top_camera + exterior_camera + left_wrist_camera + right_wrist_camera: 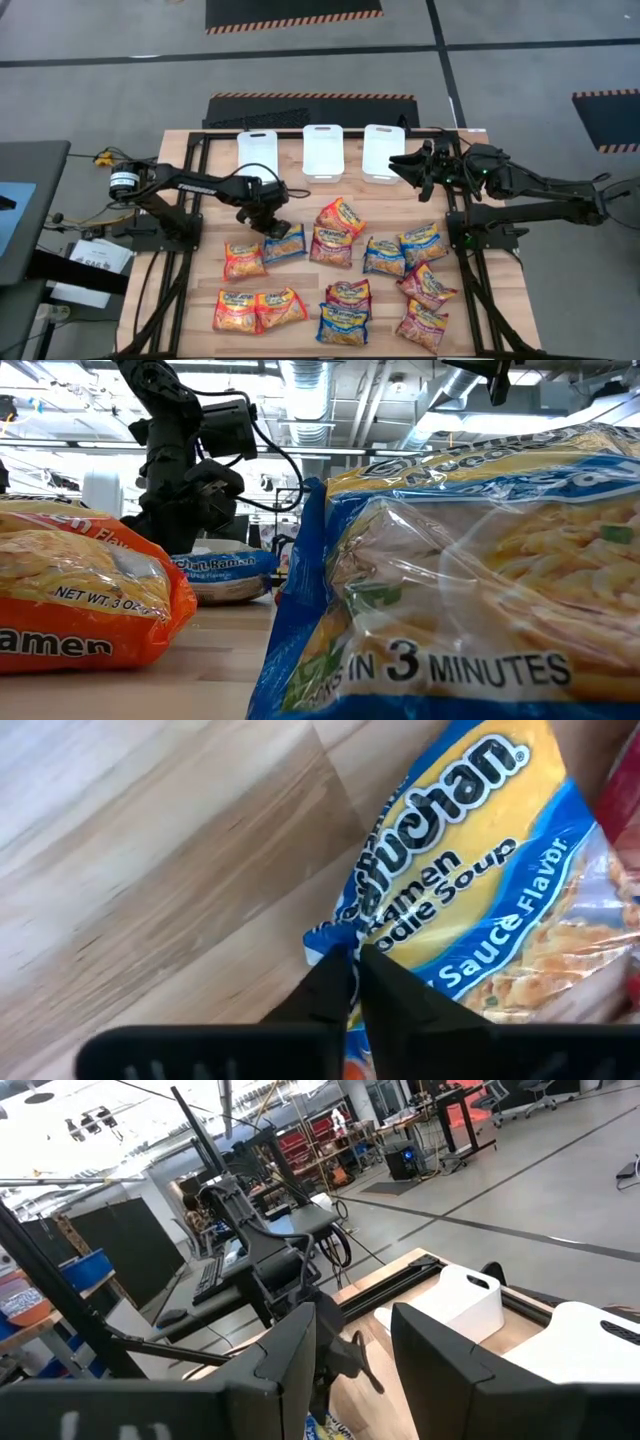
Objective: Sort Maruchan noodles
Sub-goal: Put the blue noodle pack into the left white bin
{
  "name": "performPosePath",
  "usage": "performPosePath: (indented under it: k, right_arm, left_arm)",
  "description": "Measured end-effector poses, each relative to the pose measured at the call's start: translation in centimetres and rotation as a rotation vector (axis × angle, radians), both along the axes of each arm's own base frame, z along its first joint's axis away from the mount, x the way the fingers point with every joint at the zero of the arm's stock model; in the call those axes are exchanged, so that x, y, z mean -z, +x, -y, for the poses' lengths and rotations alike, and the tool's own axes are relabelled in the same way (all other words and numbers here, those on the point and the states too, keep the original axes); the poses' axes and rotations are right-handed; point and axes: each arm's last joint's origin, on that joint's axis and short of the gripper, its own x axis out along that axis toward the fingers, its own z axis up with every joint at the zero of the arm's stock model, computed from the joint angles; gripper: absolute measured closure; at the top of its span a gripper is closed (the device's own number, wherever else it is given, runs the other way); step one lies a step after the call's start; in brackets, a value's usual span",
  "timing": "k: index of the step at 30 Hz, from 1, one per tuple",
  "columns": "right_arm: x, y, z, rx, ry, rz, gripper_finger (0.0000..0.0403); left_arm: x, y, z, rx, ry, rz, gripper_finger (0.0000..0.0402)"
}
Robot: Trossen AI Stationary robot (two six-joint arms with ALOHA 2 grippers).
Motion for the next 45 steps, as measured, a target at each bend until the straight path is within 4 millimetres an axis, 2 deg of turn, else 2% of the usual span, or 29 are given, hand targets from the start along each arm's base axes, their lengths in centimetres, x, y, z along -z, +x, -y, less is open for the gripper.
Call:
performPosePath:
  k: [4,7,20,25,36,45]
  right_arm:
    - [0.0,0.0,0.0,0.000,0.000,0.000,0.0243]
    - [0.0,0.0,0.0,0.000,0.000,0.000,0.0243]
    - [0.0,0.0,0.0,0.001,0.000,0.000,0.0243]
    - [0.0,0.0,0.0,0.001,0.000,0.000,0.0243]
    - [0.0,0.0,0.0,0.004,-0.001,0.000,0.0243]
    - [0.0,0.0,0.0,0.006,-0.001,0.000,0.0243]
  left_arm:
    - [-0.3,0.2,0.3,0.036,0.013,0.007,0.0401]
    - [-1.3,1.0,0.5,0.065,0.048,0.039,0.0401]
    - [-9.0,1.2,-0.1,0.113,0.379,0.054,0.0401]
    - [-11.0,0.6,-0.2,0.116,0.441,0.112,0.0401]
    - [-13.4,-1.2,-0.4,0.126,0.570,0.172,0.0401]
    - [-16.2,-4.2,-2.3,0.054,0.702,0.237,0.0401]
